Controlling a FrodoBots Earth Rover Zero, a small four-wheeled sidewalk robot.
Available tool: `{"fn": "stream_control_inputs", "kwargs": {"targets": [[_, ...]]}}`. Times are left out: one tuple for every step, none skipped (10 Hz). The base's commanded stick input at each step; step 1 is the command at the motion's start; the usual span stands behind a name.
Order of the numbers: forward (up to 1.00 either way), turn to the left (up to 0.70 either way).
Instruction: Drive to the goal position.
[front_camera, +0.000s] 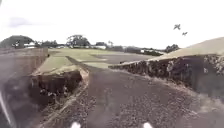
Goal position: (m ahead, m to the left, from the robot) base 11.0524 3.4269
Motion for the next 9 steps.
{"fn": "stream_control_inputs", "kwargs": {"targets": [[0.85,0.0],[0.85,0.0],[0.85,0.0],[0.85,0.0],[0.85,0.0],[0.85,0.0],[0.85,0.0],[0.85,0.0],[0.85,0.0]]}}
